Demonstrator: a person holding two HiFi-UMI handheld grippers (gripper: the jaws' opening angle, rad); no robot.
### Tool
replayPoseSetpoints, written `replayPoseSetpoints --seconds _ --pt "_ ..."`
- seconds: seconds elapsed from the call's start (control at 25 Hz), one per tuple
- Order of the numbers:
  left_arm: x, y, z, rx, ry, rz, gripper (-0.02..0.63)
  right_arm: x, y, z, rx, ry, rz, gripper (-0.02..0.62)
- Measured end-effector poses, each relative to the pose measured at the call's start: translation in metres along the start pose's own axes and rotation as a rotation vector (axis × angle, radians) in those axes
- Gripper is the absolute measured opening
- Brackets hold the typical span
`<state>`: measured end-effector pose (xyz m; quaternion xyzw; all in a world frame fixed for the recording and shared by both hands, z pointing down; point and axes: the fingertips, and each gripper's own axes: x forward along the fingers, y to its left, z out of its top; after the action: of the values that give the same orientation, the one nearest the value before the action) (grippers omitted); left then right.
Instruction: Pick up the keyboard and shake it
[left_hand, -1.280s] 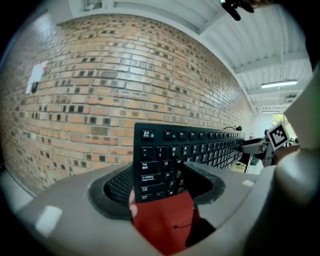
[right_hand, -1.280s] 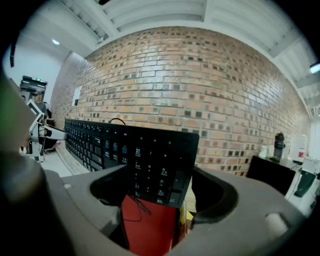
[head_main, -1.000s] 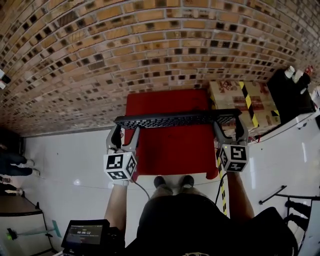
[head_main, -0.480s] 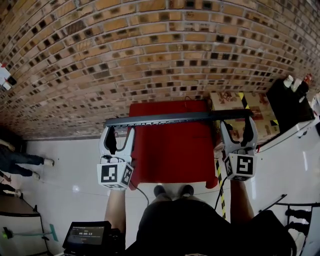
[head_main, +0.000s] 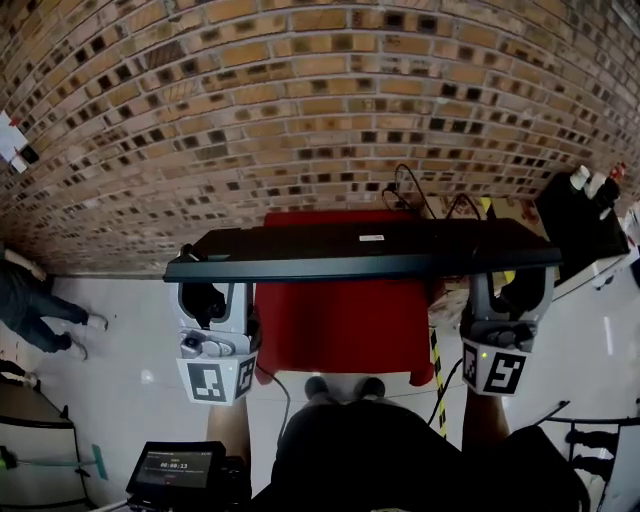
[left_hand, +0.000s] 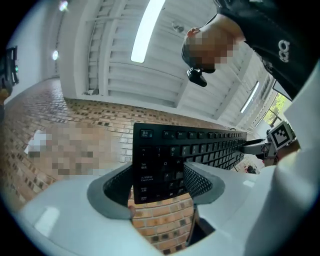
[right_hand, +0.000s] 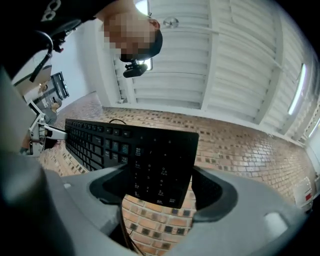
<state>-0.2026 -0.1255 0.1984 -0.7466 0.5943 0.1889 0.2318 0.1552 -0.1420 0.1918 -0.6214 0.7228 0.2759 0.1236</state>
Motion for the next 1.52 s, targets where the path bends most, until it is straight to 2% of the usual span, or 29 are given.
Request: replayPoseSetpoints --seconds 0.16,0.28,0.4,0.6,0.72,1.0,1.16,1.28,1.52 --pt "-0.003 0.002 -0.016 0.004 0.045 0.005 0.322 0.000 0.008 -0.026 0.036 0.073 0.025 0.368" --pt "-0.005 0.003 -0.017 0.007 0.044 0.018 0.322 0.000 0.011 -0.031 0.050 0.093 0.027 0.368" --pt "-0.009 0.011 -0.014 -0.008 0.010 0.044 0.321 0.003 0.016 -0.016 0.017 0.055 0.042 0.368" --pt "-0.020 0.026 -0.001 -0.075 -0.101 0.089 0.321 0.014 0.033 0.051 -0.095 -0.118 0.091 0.368" --pt "-0.026 0.033 0.002 -0.117 -0.147 0.111 0.320 0.018 0.040 0.077 -0.163 -0.180 0.118 0.368" --pt "-0.028 0.039 -0.004 -0.123 -0.141 0.114 0.321 0.018 0.048 0.071 -0.143 -0.152 0.115 0.368" --pt "-0.028 0.044 -0.006 -0.158 -0.159 0.121 0.321 0.020 0.053 0.088 -0.195 -0.190 0.129 0.368" --pt "-0.024 0.042 -0.006 -0.135 -0.164 0.116 0.321 0.022 0.049 0.079 -0.171 -0.179 0.123 0.368" --pt "-0.007 0.024 -0.004 -0.006 -0.140 0.044 0.321 0.012 0.029 0.024 -0.012 -0.111 0.035 0.368"
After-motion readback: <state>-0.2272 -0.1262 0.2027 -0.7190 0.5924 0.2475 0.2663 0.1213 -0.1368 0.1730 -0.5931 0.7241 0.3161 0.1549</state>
